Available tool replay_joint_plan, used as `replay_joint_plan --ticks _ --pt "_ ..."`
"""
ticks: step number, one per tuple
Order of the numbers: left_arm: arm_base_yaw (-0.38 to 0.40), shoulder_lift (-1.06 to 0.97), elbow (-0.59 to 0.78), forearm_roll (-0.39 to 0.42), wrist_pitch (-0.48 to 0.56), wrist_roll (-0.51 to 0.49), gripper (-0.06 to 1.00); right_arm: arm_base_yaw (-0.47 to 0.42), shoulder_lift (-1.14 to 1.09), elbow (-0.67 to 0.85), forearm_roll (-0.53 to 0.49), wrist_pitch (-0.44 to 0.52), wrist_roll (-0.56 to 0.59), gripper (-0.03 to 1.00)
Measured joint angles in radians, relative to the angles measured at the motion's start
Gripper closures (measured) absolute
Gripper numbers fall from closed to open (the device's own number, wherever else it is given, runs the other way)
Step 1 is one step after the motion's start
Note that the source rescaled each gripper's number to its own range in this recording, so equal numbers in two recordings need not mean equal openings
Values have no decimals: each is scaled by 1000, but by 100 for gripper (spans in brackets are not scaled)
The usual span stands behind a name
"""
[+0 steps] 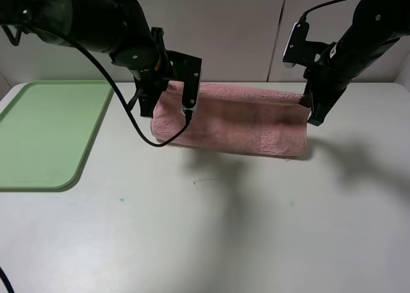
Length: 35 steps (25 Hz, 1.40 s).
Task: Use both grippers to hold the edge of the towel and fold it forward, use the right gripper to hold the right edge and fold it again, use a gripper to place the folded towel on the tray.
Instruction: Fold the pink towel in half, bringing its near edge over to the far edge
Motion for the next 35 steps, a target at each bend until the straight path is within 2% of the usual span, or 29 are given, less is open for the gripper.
replay_joint_plan --ticks 16,24,35 --pt "55 164 -113 -2 -68 16 94 -38 177 -143 -1 -13 -5 97" --pt "64 227 -189 -1 -66 18 94 -41 232 -145 -11 -60 -23 97" --pt "64 234 -194 0 -70 18 94 -50 261 -146 -23 -113 -24 97"
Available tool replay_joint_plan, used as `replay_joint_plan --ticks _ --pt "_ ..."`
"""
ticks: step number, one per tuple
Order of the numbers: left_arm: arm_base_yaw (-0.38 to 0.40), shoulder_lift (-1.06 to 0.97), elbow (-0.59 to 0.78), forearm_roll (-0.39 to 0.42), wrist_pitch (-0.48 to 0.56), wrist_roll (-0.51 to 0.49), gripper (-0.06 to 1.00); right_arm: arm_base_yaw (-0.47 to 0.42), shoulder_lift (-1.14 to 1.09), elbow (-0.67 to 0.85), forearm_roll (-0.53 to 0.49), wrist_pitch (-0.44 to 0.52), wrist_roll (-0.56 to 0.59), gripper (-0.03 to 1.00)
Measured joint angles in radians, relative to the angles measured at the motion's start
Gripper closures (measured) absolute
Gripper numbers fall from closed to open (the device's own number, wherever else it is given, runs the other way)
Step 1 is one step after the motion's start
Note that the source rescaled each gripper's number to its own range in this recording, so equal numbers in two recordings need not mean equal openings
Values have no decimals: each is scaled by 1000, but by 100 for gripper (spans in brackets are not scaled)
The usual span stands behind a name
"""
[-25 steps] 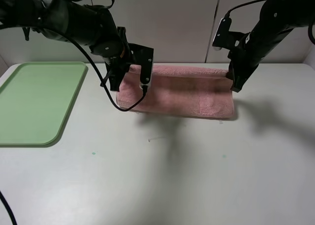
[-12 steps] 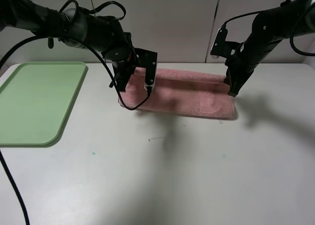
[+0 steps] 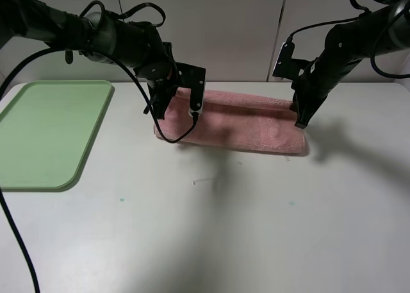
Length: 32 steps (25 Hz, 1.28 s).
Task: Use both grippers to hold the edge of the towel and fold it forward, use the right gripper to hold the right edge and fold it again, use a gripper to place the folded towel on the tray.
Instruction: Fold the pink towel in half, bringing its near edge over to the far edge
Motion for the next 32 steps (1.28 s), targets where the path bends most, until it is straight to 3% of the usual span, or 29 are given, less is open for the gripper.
replay_joint_plan --ticks 14,22,25,27,30,32 --pt "5 0 0 4 1 0 93 -3 0 0 -1 -50 -2 97" --pt "13 0 0 13 0 0 68 -6 0 0 -15 -56 -3 95" --pt "17 0 0 16 -2 0 59 -12 0 0 -20 -57 -3 82" --pt "18 0 0 16 -7 0 55 -12 0 0 -22 -72 -2 66" --pt "18 0 0 33 -12 0 54 -12 0 0 -23 -132 28 45" --pt "18 0 0 37 -14 0 53 -12 0 0 -23 -193 64 37"
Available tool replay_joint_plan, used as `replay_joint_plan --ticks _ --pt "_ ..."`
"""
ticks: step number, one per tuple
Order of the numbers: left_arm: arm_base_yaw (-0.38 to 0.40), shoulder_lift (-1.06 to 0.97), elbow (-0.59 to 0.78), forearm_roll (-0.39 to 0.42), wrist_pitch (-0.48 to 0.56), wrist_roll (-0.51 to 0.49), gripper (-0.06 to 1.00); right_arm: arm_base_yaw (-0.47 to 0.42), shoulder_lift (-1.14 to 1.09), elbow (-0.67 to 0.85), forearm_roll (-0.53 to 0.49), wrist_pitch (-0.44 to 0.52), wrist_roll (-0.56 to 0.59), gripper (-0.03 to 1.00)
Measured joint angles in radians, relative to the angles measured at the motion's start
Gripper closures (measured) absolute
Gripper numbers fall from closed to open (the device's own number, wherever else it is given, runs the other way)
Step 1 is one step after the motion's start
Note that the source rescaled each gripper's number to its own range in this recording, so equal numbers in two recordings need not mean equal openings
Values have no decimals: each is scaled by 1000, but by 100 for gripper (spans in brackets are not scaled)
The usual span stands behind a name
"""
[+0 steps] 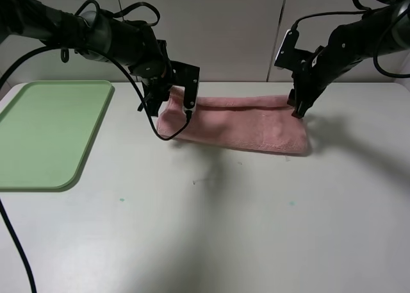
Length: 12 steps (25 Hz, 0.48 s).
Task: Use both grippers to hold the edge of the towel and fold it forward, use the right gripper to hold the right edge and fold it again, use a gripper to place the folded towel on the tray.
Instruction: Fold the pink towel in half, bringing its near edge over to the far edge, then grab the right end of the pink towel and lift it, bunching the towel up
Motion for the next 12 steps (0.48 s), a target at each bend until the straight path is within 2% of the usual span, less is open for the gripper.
replay_joint_plan --ticks 5,9,12 --pt "0 0 0 2 -3 0 49 0 0 0 0 -100 67 25" --pt "0 0 0 3 -7 0 46 0 0 0 4 -111 82 11" --pt "0 0 0 3 -7 0 36 0 0 0 9 -111 114 4"
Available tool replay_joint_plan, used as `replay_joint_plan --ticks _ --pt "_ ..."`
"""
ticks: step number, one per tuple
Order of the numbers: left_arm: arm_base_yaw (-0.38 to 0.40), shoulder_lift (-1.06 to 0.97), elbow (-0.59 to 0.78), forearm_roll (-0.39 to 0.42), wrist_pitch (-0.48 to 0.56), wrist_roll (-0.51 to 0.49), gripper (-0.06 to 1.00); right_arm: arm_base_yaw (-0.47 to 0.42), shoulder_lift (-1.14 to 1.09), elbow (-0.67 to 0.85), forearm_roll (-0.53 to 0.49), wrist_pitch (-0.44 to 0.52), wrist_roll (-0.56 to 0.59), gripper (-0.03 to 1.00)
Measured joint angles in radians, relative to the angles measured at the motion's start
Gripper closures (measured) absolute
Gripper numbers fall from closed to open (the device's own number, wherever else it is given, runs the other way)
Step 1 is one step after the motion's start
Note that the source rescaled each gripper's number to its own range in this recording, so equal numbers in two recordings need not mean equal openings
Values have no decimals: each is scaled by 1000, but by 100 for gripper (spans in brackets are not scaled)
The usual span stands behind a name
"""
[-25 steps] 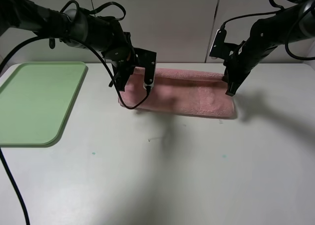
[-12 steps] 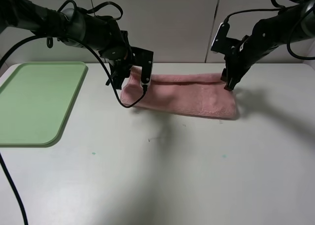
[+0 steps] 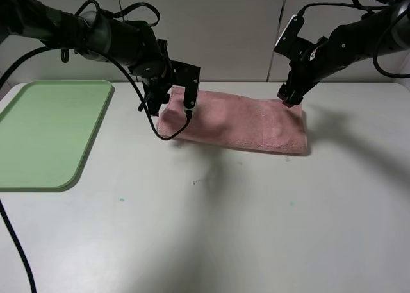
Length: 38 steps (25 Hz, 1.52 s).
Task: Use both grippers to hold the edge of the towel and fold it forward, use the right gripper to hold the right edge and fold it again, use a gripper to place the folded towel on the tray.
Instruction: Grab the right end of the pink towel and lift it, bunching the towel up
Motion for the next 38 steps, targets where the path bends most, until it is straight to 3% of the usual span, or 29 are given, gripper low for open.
replay_joint_plan --ticks 5,14,38 --pt "0 0 0 -1 -1 0 16 0 0 0 3 0 56 -3" --pt "0 0 0 -2 -32 -74 -3 0 0 0 4 2 114 -3" --pt "0 0 0 -4 -81 -95 -5 0 0 0 31 -5 116 -3"
